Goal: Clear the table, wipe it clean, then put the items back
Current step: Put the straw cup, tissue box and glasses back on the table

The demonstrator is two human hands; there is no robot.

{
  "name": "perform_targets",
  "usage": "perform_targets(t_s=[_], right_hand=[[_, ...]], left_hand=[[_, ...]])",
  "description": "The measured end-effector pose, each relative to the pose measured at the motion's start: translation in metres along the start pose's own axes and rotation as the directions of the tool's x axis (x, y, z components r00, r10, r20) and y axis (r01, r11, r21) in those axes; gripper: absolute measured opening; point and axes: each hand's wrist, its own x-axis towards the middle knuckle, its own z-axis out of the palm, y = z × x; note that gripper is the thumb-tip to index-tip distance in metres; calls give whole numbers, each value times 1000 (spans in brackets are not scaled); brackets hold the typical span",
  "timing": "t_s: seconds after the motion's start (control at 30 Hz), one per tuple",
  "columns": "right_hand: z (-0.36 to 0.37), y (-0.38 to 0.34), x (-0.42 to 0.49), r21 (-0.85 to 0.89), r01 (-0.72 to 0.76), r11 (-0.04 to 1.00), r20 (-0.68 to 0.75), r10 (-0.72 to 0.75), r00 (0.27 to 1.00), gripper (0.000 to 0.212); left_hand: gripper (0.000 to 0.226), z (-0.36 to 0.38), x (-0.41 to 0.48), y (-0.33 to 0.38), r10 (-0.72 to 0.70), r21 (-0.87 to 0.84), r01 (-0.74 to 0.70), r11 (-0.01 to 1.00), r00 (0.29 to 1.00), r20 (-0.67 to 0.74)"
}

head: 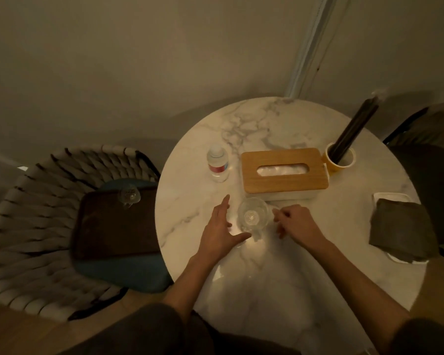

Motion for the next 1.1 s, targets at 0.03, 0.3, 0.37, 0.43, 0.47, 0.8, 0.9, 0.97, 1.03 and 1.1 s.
perform_targets(t_s=[0.03,0.3,0.37,0.43,0.47,0.8,0.9,0.97,1.03,1.1], right_hand=[[1,-7,-6,-9,-5,1000,48,5,999,37],[133,-114,-8,-14,172,985,439,-148,886,25],[179,-133,13,-80,279,957,425,-221,878,19],[218,-150,43,-179,382,907,366,-299,881,17],[234,-159,60,-239,412,879,331,-326,886,21],[316,-179,145,-745,256,616,84,-294,952,73],[319,-174,147,-759,245,603,48,-324,945,68],[320,-175,150,-762,234,604,46,-311,949,65],[321,-175,151,-759,229,609,41,-307,951,63],[322,-173,151,-761,226,608,38,-306,951,62]], left_hand=[[110,-11,-5,-9,-3,-45,3,999,1000,-2],[46,-99,-32,-106,-129,-223,95,970,982,-141],[41,-118,-34,-132,-183,-266,135,954,969,-164],[41,-136,-32,-160,-225,-274,170,946,957,-184],[40,-144,-31,-174,-245,-274,188,943,951,-190],[44,-193,35,-289,-368,-141,353,925,925,-94],[51,-199,78,-315,-403,-96,398,912,914,-46],[56,-202,111,-328,-415,-52,413,909,909,-38],[59,-205,145,-337,-410,11,412,911,910,-60],[64,-209,180,-343,-393,113,404,908,913,-107]])
